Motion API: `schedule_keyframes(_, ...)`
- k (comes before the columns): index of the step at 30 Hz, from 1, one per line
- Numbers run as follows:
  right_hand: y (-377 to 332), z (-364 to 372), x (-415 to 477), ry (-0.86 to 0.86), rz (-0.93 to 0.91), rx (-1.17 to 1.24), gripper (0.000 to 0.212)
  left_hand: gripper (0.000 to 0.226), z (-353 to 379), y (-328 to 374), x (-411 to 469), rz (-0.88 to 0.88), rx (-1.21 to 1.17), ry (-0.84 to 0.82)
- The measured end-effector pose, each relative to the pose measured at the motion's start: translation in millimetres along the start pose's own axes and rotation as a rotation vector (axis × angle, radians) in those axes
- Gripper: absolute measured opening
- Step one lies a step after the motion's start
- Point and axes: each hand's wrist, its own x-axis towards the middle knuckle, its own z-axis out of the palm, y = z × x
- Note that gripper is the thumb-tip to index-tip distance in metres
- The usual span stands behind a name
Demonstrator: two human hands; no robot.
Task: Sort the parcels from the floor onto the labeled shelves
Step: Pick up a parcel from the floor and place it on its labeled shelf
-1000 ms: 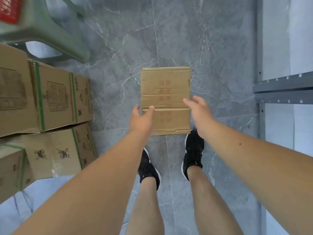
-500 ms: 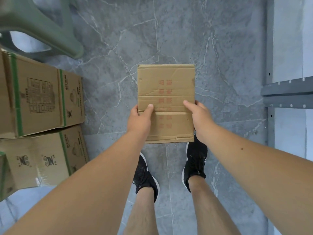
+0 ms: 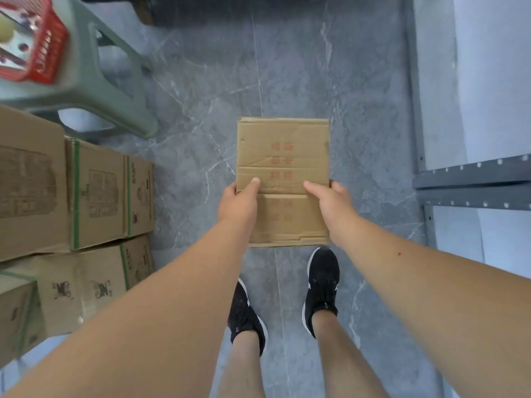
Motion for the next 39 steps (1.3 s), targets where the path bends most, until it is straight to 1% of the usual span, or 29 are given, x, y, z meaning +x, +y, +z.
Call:
schedule_keyframes(4, -67.4, -1.2, -31.3, -0.061, -0.106, -0.043, 0.032, 0.059, -16.8, 63.9, -45.3, 0.065, -0.021, 0.016)
schedule_keyframes(6, -109.8, 0.2, -49.4, -0.060, -0.179, -0.043, 0.034, 0.061, -27.2, 102.1, -71.3, 0.133, -0.006, 0.038)
schedule_keyframes(10, -205.1, -1.6, -99.0, -0.101, -0.326, -0.048, 0.047, 0.055, -52.2, 178.8, -130.2, 0.289, -0.018, 0.074)
schedule_keyframes(11, -229.6, -3.0, -112.6, -0.115, -0.361, -0.052, 0.047, 0.056, -58.6, 197.2, -145.6, 0.331, -0.024, 0.084)
schedule_keyframes(16, -339.8, -22.1, -189.8, -0.149, -0.566, -0.065, 0.040, 0.072, -86.9, 284.5, -225.2, 0.521, -0.088, 0.118)
schedule_keyframes(17, -357.7, -26.1, -206.4, -0.152, -0.600, -0.070, 0.044, 0.074, -92.6, 300.0, -241.7, 0.555, -0.100, 0.122)
schedule_keyframes(19, -390.4, -34.4, -239.9, -0.142, -0.658, -0.069, 0.056, 0.075, -103.3, 328.2, -275.7, 0.632, -0.128, 0.109)
schedule_keyframes(20, -406.1, -38.4, -257.9, -0.141, -0.693, -0.063, 0.056, 0.075, -108.4, 340.8, -292.0, 0.667, -0.140, 0.101)
schedule_keyframes(23, -449.7, -50.3, -310.5, -0.136, -0.797, -0.052, 0.042, 0.071, -125.2, 373.9, -345.5, 0.760, -0.166, 0.095)
schedule_keyframes(26, -489.7, -62.1, -364.1, -0.152, -0.885, -0.067, 0.022, 0.074, -144.1, 401.3, -399.5, 0.819, -0.189, 0.072)
schedule_keyframes(27, -503.2, -66.0, -381.0, -0.151, -0.916, -0.076, 0.021, 0.074, -151.1, 409.4, -418.6, 0.835, -0.190, 0.072)
schedule_keyframes(29, -529.5, -73.7, -416.8, -0.156, -0.975, -0.076, 0.023, 0.077, -164.8, 426.8, -457.0, 0.878, -0.209, 0.052)
schedule_keyframes(33, -578.9, -86.2, -491.7, -0.166, -1.094, -0.040, 0.027, 0.090, -193.0, 461.0, -539.3, 0.980, -0.254, 0.025)
schedule_keyframes(37, -623.2, -97.9, -559.3, -0.146, -1.200, 0.014, 0.042, 0.097, -222.1, 502.3, -609.0, 1.109, -0.278, 0.029)
schedule_keyframes(38, -633.3, -102.2, -576.4, -0.145, -1.225, 0.017, 0.043, 0.096, -228.5, 510.6, -627.1, 1.132, -0.289, 0.038)
schedule_keyframes(39, -643.0, -106.5, -594.2, -0.147, -1.249, 0.015, 0.043, 0.089, -234.1, 516.8, -646.2, 1.154, -0.299, 0.042)
